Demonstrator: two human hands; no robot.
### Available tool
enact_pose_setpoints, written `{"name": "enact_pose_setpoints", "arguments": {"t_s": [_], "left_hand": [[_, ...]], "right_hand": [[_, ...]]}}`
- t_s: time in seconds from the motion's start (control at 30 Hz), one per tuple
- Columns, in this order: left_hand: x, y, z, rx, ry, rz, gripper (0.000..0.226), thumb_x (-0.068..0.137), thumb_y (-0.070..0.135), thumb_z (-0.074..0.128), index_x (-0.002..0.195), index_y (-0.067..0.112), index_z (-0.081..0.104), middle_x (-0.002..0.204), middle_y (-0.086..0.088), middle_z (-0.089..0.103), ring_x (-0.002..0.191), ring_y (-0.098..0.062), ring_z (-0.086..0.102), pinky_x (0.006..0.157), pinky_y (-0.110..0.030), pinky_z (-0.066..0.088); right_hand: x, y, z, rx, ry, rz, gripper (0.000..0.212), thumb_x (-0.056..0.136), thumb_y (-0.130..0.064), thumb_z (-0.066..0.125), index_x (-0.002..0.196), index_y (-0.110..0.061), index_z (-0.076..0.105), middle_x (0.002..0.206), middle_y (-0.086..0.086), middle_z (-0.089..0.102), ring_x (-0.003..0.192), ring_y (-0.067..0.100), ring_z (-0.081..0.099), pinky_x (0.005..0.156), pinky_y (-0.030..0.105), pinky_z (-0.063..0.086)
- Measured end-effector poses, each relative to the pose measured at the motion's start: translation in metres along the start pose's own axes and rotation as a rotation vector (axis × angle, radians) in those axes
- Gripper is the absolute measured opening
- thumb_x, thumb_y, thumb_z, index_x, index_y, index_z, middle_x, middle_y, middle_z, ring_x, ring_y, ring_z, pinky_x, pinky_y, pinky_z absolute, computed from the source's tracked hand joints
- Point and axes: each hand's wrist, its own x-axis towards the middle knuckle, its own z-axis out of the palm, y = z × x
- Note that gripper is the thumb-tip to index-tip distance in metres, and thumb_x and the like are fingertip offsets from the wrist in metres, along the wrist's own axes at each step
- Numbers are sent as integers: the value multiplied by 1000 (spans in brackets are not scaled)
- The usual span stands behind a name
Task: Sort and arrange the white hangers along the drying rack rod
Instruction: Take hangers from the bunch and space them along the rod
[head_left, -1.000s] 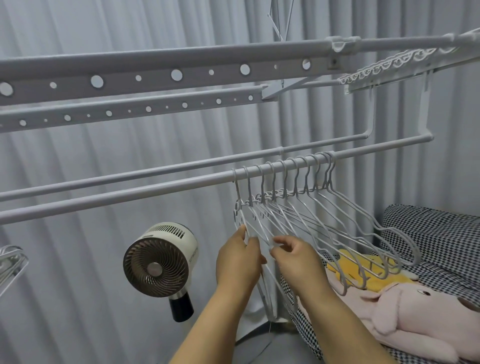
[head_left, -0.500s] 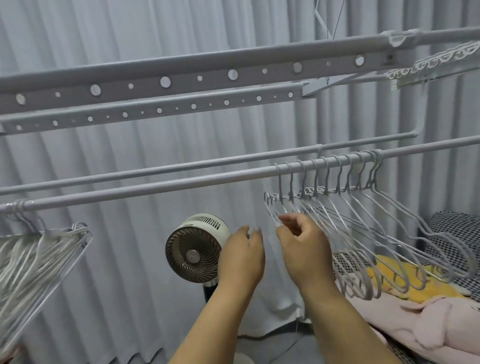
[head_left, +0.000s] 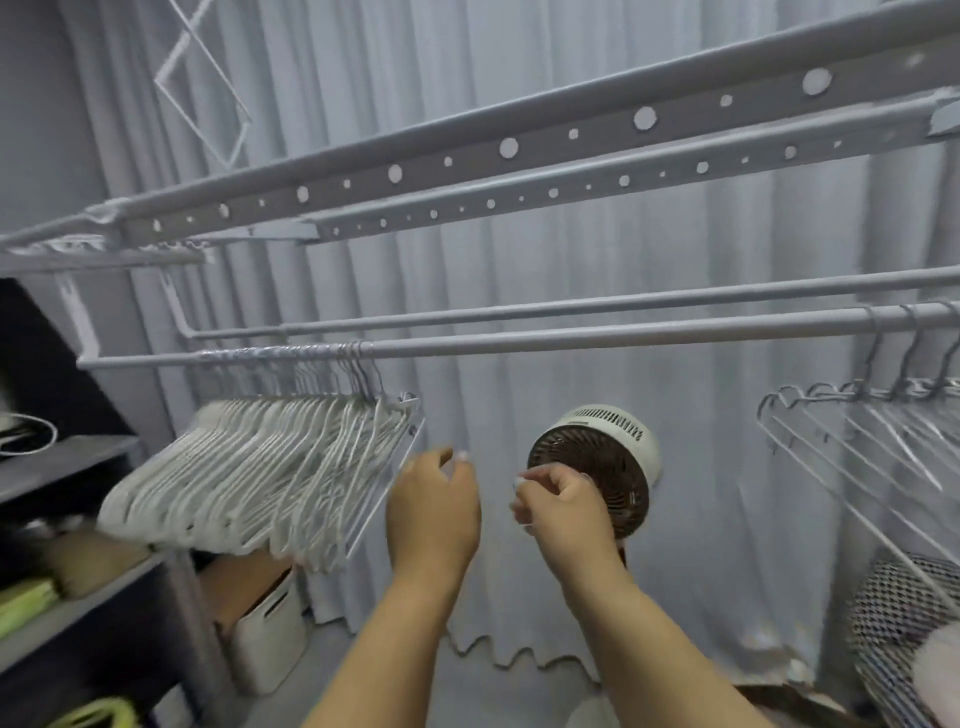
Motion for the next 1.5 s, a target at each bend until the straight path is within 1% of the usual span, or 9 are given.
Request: {"name": "enact_pose_setpoints", "arguments": {"t_s": [0.23, 0.43, 0.57, 0.7, 0.8, 0.97, 1.23, 1.4, 1.5], "left_hand": [[41, -66, -58, 97, 96, -161, 40, 96, 34, 39, 123, 15, 60, 122, -7, 61, 111, -28, 54, 97, -44, 44], [61, -87, -66, 93, -34, -206, 40, 101, 38, 31, 75, 16, 52, 85, -9, 61, 79, -27, 55, 70, -36, 41], [69, -92, -64, 53, -80, -234, 43, 102, 37, 31, 64, 22, 45, 68, 1, 53, 70, -21, 49, 70, -35, 37], [75, -92, -61, -28, -97, -263, 41, 103, 36, 34, 68, 22, 52, 73, 1, 59, 71, -17, 55, 74, -34, 40], [83, -95, -56, -74, -111, -296, 37, 101, 37, 36, 74, 22, 55, 93, -12, 66, 92, -30, 62, 85, -41, 46], [93, -94, -48, -130, -138, -347, 33, 98, 35, 36, 77, 20, 57, 94, -13, 69, 91, -32, 66, 87, -42, 48], [93, -79, -28, -264, -237, -373, 18, 97, 11, 42, 86, 10, 57, 73, -8, 55, 64, -25, 53, 48, -24, 32], [86, -66, -19, -273, -265, -351, 40, 96, 7, 41, 135, 8, 49, 113, -23, 63, 56, -13, 47, 40, -17, 34], [78, -61, -12, -271, -285, -317, 39, 93, 2, 36, 127, 3, 55, 73, -12, 58, 48, -14, 42, 38, -17, 32]], "right_hand": [[9, 16, 105, 74, -264, 178, 11, 89, -19, 55, 79, -14, 59, 71, 4, 65, 66, 17, 59, 68, 34, 48], [29, 14, 160, 110, -356, 264, 20, 86, -12, 47, 67, -16, 48, 69, 7, 54, 65, 21, 47, 63, 33, 38], [44, 10, 179, 149, -369, 358, 27, 90, -7, 45, 64, -14, 46, 58, 5, 44, 48, 16, 39, 48, 25, 31], [55, 11, 191, 158, -376, 386, 23, 86, -10, 51, 63, -12, 51, 54, 5, 48, 46, 16, 44, 53, 27, 40], [58, 11, 190, 117, -361, 362, 19, 84, -10, 52, 66, -13, 52, 56, 4, 53, 52, 18, 50, 61, 29, 43], [58, 15, 178, 140, -308, 297, 21, 89, -10, 47, 69, -15, 44, 37, -11, 50, 38, 8, 45, 47, 22, 32], [50, 16, 159, 148, -178, 242, 27, 92, -16, 47, 65, -16, 48, 60, -3, 55, 49, 10, 51, 52, 24, 37], [47, 17, 142, 151, -132, 230, 24, 89, -21, 50, 69, -9, 55, 63, 6, 55, 61, 21, 50, 62, 32, 36], [46, 18, 124, 163, -111, 199, 15, 93, -19, 46, 84, -19, 58, 65, 0, 53, 58, 17, 47, 60, 29, 37]]}}
